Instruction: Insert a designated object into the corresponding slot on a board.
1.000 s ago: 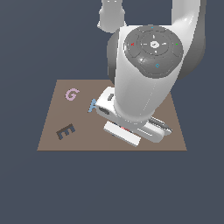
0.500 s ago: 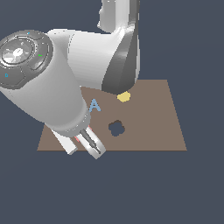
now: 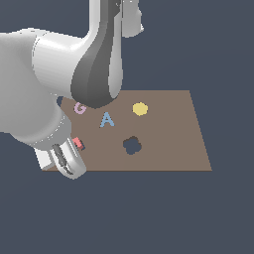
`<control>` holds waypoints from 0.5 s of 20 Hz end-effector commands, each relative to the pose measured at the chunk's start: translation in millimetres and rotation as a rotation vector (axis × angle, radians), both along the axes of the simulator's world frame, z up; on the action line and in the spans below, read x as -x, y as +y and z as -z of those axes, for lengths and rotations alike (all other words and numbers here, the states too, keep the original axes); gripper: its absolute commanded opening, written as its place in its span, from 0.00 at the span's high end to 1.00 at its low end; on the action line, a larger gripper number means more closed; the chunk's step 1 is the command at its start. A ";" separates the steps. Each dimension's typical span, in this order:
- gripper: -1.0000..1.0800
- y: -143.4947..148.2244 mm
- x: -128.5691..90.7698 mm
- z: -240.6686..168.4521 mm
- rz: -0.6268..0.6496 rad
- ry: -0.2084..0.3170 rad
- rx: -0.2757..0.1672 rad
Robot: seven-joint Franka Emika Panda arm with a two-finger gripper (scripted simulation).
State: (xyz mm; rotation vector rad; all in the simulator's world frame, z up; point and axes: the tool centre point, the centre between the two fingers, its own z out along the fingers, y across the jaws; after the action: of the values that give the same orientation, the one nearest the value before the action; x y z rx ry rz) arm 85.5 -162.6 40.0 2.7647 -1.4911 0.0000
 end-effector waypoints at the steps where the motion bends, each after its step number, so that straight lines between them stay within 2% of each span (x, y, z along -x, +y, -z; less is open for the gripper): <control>1: 1.00 1.9 -0.2 -0.1 -0.001 0.000 -0.001; 8: 1.00 1.8 0.2 9.9 -0.001 0.001 -0.001; 9: 0.04 1.8 0.2 9.9 -0.001 0.001 -0.001; 10: 0.04 1.8 0.2 9.9 -0.001 0.001 -0.001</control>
State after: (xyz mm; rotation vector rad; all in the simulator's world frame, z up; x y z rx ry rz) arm 84.9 -160.8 30.2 2.7651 -1.4898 -0.0035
